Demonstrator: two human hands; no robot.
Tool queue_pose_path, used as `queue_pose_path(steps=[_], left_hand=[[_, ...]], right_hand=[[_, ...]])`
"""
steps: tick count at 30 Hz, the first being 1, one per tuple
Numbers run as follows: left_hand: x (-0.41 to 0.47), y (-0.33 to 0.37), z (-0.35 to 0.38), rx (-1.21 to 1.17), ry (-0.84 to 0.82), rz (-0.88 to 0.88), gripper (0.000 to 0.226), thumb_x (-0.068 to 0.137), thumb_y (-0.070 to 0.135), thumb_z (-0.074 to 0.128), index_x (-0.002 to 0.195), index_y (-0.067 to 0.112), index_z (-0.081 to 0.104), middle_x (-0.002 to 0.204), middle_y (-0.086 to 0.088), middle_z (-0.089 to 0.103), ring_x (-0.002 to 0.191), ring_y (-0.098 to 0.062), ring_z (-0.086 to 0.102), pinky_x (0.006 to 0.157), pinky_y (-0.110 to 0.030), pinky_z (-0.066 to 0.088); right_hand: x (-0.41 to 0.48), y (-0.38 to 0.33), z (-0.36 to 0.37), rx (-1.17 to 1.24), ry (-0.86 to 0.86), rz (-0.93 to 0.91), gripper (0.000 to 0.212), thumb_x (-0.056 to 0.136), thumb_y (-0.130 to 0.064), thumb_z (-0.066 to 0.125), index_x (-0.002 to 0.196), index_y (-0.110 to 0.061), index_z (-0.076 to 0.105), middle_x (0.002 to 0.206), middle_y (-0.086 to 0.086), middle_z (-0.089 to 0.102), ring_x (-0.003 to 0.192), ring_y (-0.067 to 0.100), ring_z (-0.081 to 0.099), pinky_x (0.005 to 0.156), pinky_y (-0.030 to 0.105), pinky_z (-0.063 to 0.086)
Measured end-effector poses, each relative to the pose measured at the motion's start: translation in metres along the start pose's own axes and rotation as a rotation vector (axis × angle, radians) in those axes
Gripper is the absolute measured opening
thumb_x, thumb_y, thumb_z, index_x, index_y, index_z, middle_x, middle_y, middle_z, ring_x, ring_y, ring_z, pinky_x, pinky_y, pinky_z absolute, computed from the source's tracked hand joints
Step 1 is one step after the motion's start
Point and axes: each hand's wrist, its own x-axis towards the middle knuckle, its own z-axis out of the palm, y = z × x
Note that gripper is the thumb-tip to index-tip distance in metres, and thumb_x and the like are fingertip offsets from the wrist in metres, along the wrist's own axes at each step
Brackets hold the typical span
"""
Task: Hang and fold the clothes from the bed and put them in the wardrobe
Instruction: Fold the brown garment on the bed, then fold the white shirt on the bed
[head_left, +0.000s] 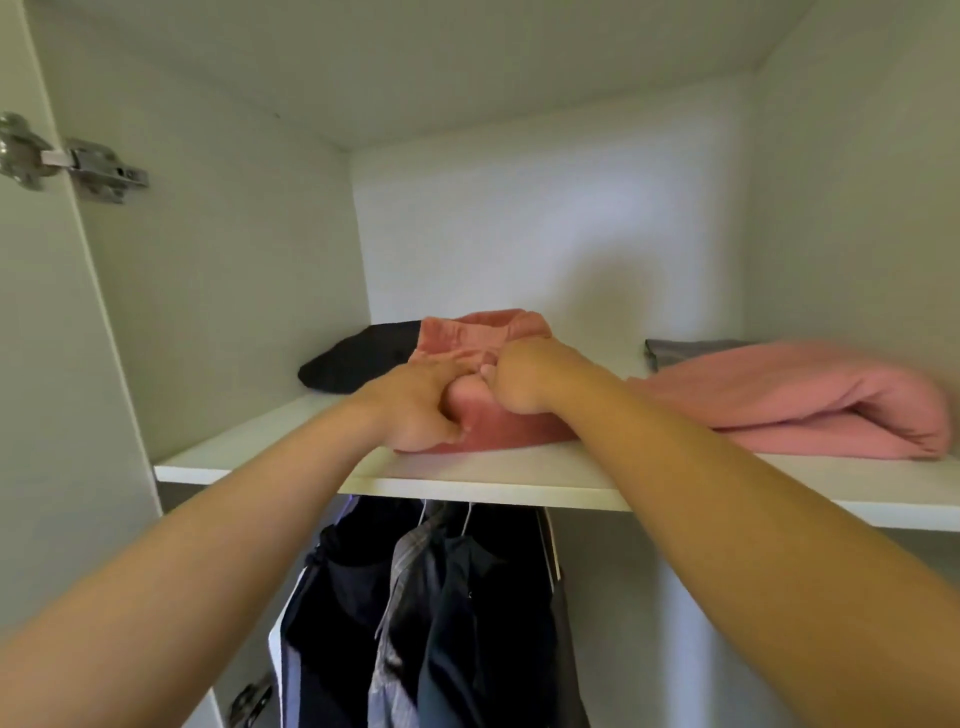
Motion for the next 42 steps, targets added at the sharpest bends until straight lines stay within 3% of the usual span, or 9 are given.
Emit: queue_pose_path(steps=[8,12,15,19,28,31,35,38,42], left_hand=[[0.119,-0.042,0.031,0.384,-0.028,-0.182,0.081,0.087,0.021,0.056,0.153,0.054,0.023,0.155,0.004,0.034,0.124,-0.028,0.031,0.107,-0.048,0.027],[0.154,-0.061,0.060,0.367,0.061,-0.144,0.085,0.091,0.019,0.057,0.158,0.048,0.013,0.159,-0.008,0.017,0.135,-0.035,0.032,0.116,-0.050,0.029],[0.165,-0.077,0.067,0.122,0.188,-0.155,0.081,0.084,0.013,0.064,0.154,0.036,0.029,0.146,-0.009,0.024,0.117,-0.037,0.051,0.102,-0.049,0.048],[0.167,-0.084,0.065,0.192,0.389,-0.140,0.054,0.073,0.014,0.070,0.123,0.017,0.051,0.123,-0.009,0.044,0.109,-0.032,0.049,0.091,-0.043,0.043],[0.167,-0.086,0.075,-0.147,0.039,-0.166,0.078,0.091,0.009,0.050,0.161,0.024,0.019,0.154,-0.012,0.043,0.135,-0.032,0.047,0.109,-0.038,0.039],[0.165,-0.087,0.075,-0.161,0.040,-0.180,0.073,0.093,0.010,0.048,0.160,0.023,0.023,0.153,-0.012,0.045,0.133,-0.031,0.049,0.109,-0.040,0.040],[0.158,-0.086,0.068,-0.166,0.194,-0.194,0.063,0.087,0.003,0.050,0.146,0.021,0.045,0.133,-0.008,0.058,0.114,-0.028,0.059,0.099,-0.043,0.051],[0.146,-0.082,0.060,-0.155,0.290,-0.328,0.042,0.085,0.005,0.051,0.124,0.017,0.061,0.120,-0.008,0.061,0.099,-0.028,0.061,0.083,-0.040,0.055],[0.102,-0.071,0.037,-0.208,0.463,-0.514,0.019,0.087,0.009,0.057,0.105,0.014,0.064,0.108,-0.008,0.062,0.080,-0.022,0.055,0.066,-0.032,0.045]], right_hand=[[0.077,0.000,0.025,0.058,-0.105,0.013,0.056,0.096,-0.024,0.054,0.151,-0.026,0.045,0.156,0.011,0.038,0.138,0.033,0.042,0.112,0.042,0.035],[0.104,0.005,0.051,-0.140,0.013,0.078,0.069,0.089,-0.018,0.063,0.152,-0.033,0.038,0.164,0.011,0.005,0.149,0.037,0.010,0.117,0.057,0.024],[0.121,0.008,0.062,-0.233,0.122,0.130,0.052,0.099,-0.023,0.048,0.151,-0.020,0.043,0.165,0.013,0.016,0.152,0.034,0.011,0.121,0.051,0.017],[0.127,0.004,0.065,0.008,0.198,0.173,0.051,0.098,-0.019,0.054,0.147,-0.009,0.043,0.148,0.016,0.048,0.134,0.034,0.048,0.109,0.042,0.039],[0.129,0.002,0.071,0.045,-0.022,0.206,0.063,0.098,-0.020,0.049,0.157,-0.007,0.028,0.168,0.017,0.007,0.140,0.038,0.038,0.109,0.046,0.039],[0.130,0.002,0.074,0.004,0.060,0.205,0.054,0.098,-0.025,0.047,0.149,-0.011,0.042,0.158,0.017,0.029,0.135,0.037,0.040,0.105,0.047,0.039],[0.130,-0.001,0.068,0.134,0.268,0.227,0.047,0.094,-0.027,0.055,0.140,-0.015,0.053,0.141,0.011,0.051,0.126,0.035,0.052,0.093,0.046,0.047],[0.126,-0.005,0.052,0.188,0.415,0.199,0.033,0.090,-0.030,0.059,0.122,-0.025,0.065,0.119,0.006,0.062,0.108,0.032,0.063,0.058,0.034,0.038],[0.101,-0.026,0.031,0.122,0.328,0.159,0.055,0.056,-0.036,0.042,0.107,-0.039,0.062,0.114,0.010,0.055,0.108,0.037,0.055,0.079,0.037,0.046]])
